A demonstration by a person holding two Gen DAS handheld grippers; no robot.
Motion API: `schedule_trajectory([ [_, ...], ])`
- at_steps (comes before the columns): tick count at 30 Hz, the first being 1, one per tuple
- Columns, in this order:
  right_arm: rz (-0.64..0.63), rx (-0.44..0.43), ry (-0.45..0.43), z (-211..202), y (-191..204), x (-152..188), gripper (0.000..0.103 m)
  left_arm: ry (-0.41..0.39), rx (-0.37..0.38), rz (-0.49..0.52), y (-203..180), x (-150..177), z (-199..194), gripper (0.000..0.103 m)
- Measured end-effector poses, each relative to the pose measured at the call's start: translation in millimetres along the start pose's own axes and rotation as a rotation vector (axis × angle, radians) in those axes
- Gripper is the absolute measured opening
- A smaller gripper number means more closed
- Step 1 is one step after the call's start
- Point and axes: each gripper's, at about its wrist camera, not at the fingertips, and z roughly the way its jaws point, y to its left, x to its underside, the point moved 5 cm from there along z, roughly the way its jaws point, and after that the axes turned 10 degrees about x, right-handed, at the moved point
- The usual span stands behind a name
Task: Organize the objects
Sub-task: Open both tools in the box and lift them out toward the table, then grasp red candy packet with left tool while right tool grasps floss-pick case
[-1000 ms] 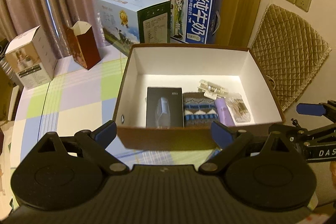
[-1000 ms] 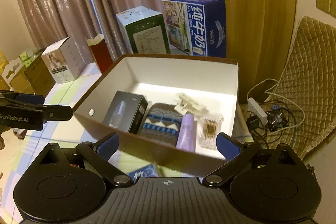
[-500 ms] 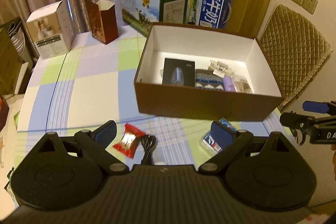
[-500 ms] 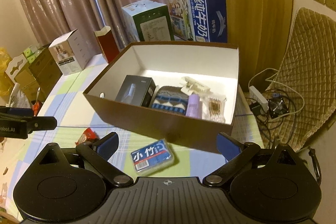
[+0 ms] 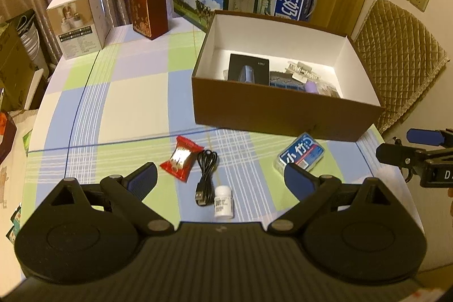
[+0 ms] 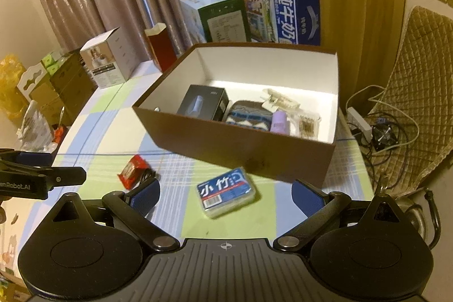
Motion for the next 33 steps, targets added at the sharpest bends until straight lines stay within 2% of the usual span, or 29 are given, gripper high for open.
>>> schedule_trajectory([
  [33,-0.018,-0.028,0.173,34.7,28.1,56.7,0.097,0.117,-0.041,-0.091,36.6,62.9,8.5,0.094],
])
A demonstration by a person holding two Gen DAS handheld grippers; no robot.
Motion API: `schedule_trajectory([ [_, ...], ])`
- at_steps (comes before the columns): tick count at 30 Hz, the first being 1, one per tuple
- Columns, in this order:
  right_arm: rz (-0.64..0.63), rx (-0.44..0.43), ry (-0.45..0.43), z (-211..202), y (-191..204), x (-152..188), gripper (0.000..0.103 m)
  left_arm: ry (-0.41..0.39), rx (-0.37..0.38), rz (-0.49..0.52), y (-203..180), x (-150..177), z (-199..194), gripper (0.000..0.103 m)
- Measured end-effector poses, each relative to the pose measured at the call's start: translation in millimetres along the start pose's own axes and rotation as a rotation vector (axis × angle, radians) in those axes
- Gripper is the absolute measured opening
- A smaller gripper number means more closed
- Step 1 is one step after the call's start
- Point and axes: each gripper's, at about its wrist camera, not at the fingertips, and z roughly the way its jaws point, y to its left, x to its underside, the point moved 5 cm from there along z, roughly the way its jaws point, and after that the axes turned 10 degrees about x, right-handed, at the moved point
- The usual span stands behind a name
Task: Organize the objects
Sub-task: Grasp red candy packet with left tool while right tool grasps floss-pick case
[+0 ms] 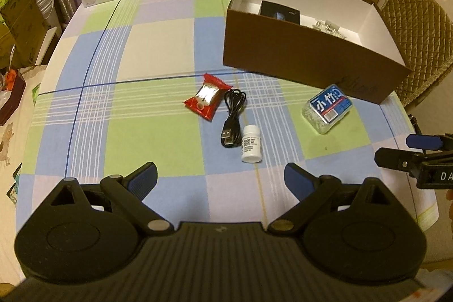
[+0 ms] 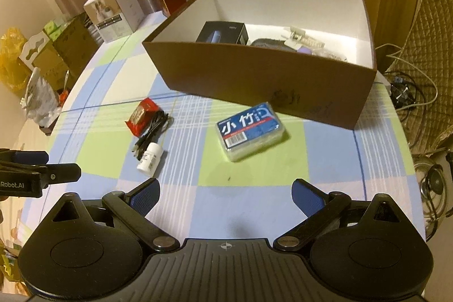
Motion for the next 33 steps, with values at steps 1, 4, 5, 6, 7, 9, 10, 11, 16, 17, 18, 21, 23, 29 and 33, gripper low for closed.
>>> schedule_trajectory([
  [1,0.001,0.001,0.005,2.3,0.4,1.0,0.097,0.003,-0.004,0.000,1.2,0.5,0.9,0.094],
  [4,0.009,0.007,0.017,7.9,0.1,2.6,0.097,0.010,-0.010,-0.015,6.6,2.4,4.0,0.094],
  [5,0.013,0.010,0.020,10.0,-0.4,2.9,0.097,0.011,-0.011,-0.020,8.4,2.4,5.1,0.094],
  [6,0.016,0.013,0.022,11.7,-0.6,2.5,0.097,0.012,-0.012,-0.024,10.2,2.6,6.1,0.094],
  [7,0.020,0.015,0.023,13.2,-0.9,2.2,0.097,0.013,-0.013,-0.027,11.9,2.4,7.0,0.094],
  [9,0.030,0.019,0.026,16.7,-1.8,1.1,0.097,0.015,-0.016,-0.032,15.3,1.9,8.7,0.094],
  [10,0.035,0.020,0.027,18.4,-2.3,0.1,0.097,0.017,-0.019,-0.036,17.3,1.6,10.0,0.095],
  [11,0.040,0.022,0.028,20.2,-2.5,-1.1,0.097,0.018,-0.023,-0.040,19.3,1.0,11.7,0.095],
  [16,0.056,0.031,0.029,29.8,-1.2,-6.3,0.097,0.014,-0.019,-0.040,26.0,-4.4,18.7,0.094],
  [17,0.060,0.034,0.029,32.2,-0.9,-7.4,0.097,0.010,-0.019,-0.036,26.9,-6.4,20.7,0.095],
  [18,0.066,0.036,0.029,34.8,-0.9,-8.4,0.097,0.007,-0.020,-0.032,27.8,-8.4,22.3,0.094],
  [21,0.088,0.044,0.034,43.0,-1.0,-11.4,0.097,0.003,-0.021,-0.020,31.5,-15.4,28.4,0.094],
  [23,0.106,0.047,0.031,47.6,-1.8,-13.8,0.097,0.004,-0.021,-0.011,34.5,-19.8,33.2,0.094],
  [29,0.193,0.071,0.014,60.9,-5.2,-24.3,0.092,0.009,-0.020,0.011,46.7,-32.9,49.0,0.094],
  [33,0.262,0.079,0.024,73.3,-7.9,-31.4,0.083,0.014,-0.025,0.024,56.8,-43.8,61.5,0.094],
])
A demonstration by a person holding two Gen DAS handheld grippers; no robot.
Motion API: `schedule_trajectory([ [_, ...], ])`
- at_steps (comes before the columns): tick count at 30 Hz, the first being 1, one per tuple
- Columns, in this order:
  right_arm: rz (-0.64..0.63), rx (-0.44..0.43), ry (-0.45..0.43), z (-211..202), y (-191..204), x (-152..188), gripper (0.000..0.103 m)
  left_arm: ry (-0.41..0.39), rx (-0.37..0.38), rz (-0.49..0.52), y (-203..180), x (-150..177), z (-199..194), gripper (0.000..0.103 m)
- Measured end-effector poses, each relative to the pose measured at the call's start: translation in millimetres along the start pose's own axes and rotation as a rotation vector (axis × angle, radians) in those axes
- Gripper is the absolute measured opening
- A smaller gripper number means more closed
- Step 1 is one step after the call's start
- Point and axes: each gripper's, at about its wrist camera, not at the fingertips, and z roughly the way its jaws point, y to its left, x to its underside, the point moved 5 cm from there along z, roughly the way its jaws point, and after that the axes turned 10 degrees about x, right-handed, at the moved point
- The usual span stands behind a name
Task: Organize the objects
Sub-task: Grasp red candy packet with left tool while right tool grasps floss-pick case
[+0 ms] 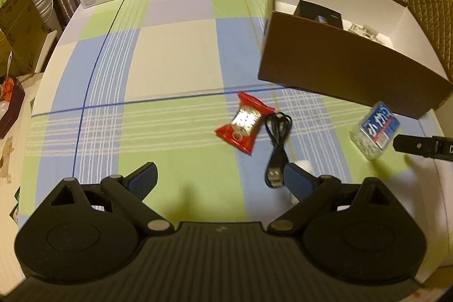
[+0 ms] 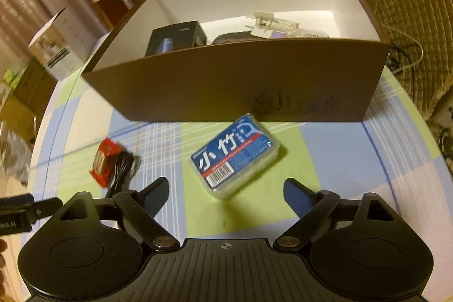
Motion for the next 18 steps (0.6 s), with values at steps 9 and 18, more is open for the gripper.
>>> schedule_trajectory([
  [9,0.191,0.076,0.000,33.4,7.5,-15.3,0.080,0.018,-0.006,0.037,19.9,-20.4,27.4,0.094],
  [18,0.231,0.175,0.011,58.0,11.9,-16.2,0.072,0.037,0.005,0.071,30.8,-23.4,45.3,0.093],
])
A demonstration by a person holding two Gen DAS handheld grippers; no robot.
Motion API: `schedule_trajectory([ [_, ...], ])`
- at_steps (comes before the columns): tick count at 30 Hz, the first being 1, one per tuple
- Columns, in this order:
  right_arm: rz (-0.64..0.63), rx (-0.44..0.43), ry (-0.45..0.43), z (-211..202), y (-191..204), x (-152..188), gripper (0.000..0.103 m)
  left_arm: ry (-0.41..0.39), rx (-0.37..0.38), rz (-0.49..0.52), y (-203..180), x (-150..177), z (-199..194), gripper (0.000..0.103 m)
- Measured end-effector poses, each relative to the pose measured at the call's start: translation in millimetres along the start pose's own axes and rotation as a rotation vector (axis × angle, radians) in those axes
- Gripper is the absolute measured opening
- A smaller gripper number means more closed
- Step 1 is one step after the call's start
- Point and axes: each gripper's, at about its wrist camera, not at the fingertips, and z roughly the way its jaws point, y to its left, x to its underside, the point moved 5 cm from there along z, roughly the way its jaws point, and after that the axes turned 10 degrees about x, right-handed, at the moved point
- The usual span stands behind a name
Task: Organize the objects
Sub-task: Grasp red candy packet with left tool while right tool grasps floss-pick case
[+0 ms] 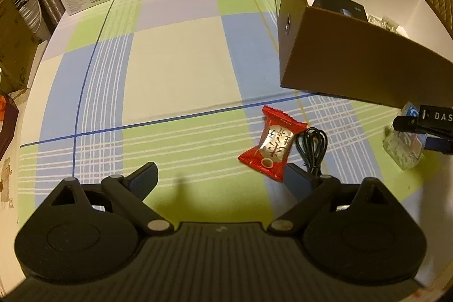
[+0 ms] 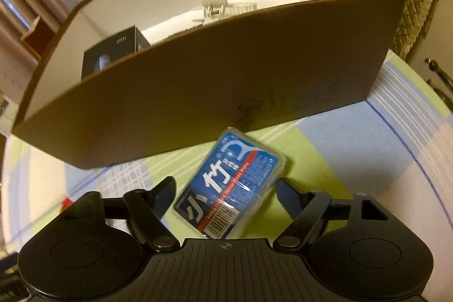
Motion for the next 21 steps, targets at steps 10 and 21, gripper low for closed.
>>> schedule_trajectory([
  [10,-0.258,-0.078,-0.003,-17.7,-14.8,18.6,0.061,0.026,0.062,0.103,-10.8,-6.5,23.7,0.092],
  [21,-0.270,-0.034,0.003,-24.9,-47.8,30.7,0.059,0.050,0.120,0.207,-27.1,-17.5,54.9,0.065],
])
